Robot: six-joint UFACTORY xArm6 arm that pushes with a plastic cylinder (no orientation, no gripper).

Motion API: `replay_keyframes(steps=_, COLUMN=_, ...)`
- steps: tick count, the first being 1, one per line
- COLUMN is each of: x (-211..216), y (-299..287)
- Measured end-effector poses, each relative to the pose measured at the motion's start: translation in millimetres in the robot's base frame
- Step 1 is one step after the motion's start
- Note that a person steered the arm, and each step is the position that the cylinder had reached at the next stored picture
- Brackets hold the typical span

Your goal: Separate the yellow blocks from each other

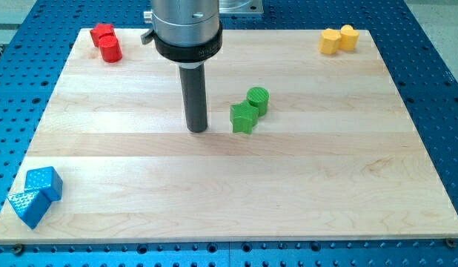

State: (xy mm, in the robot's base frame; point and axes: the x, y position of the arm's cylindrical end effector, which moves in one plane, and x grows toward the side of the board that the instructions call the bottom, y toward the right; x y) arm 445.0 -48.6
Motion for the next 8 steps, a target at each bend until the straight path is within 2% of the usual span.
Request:
replay_keyframes(steps=1, x=-1, y=-5)
replay_keyframes(steps=2, x=-72, y=-11)
replay_keyframes(steps=3, x=-101, y=12)
replay_keyframes(steps=5, x=-75, y=116)
replay_keyframes(steps=6, x=-68, y=126)
replay_keyframes(steps=7, x=-74, y=180)
replay_keyframes(steps=8, x=-111, y=304)
